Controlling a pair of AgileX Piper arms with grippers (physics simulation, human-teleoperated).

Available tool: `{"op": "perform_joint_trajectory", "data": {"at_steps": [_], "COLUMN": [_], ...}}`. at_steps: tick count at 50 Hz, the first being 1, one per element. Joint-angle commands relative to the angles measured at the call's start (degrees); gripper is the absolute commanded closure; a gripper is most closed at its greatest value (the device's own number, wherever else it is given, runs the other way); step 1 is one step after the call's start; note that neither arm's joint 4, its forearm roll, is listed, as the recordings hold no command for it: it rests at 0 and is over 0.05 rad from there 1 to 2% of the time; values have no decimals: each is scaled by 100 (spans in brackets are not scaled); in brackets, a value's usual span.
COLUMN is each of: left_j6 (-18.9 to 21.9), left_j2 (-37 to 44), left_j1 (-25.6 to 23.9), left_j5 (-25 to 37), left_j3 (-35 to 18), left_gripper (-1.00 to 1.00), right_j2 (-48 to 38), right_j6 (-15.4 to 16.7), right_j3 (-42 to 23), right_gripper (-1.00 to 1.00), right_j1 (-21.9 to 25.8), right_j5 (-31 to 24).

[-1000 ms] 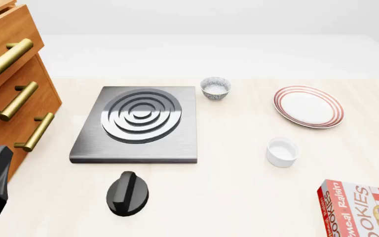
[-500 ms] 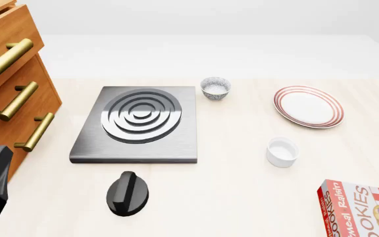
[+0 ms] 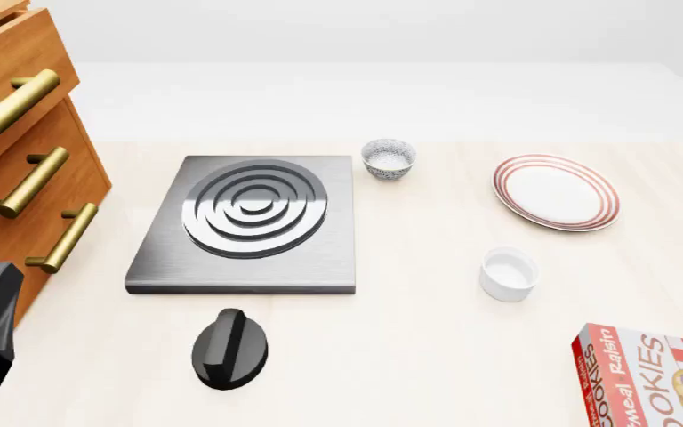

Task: Pick the akita bowl next to the cookies box and place it on the plate.

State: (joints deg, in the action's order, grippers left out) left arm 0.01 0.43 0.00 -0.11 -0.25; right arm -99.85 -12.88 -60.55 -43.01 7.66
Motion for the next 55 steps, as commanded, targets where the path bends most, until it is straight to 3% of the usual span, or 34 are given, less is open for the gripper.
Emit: {"op": "perform_joint_trajectory", "data": {"at_steps": [1, 19, 33, 37, 42, 55], "left_j6": [0, -2, -1, -3, -1, 1], "left_j2": [-1, 1, 0, 2, 0, 0], "left_j1": [0, 1, 0, -1, -1, 0], "left_j5": [0, 0, 0, 0, 0, 0], "left_j3": [0, 0, 0, 0, 0, 0], "left_gripper": [-100, -100, -100, -100, -100, -100], "right_j2": [1534, 1088, 691, 581, 318, -509], "right_j6": [-1456, -1846, -2186, -2179, -1949, -1711], "right_j3": [-1069, -1354, -1042, -977, -1010, -1597], "right_gripper": [100, 100, 100, 100, 100, 100], "right_j1": [1592, 2407, 2893, 2998, 3120, 3212], "right_j5": [-1857, -1833, -1334, -1208, -1066, -1071]}}
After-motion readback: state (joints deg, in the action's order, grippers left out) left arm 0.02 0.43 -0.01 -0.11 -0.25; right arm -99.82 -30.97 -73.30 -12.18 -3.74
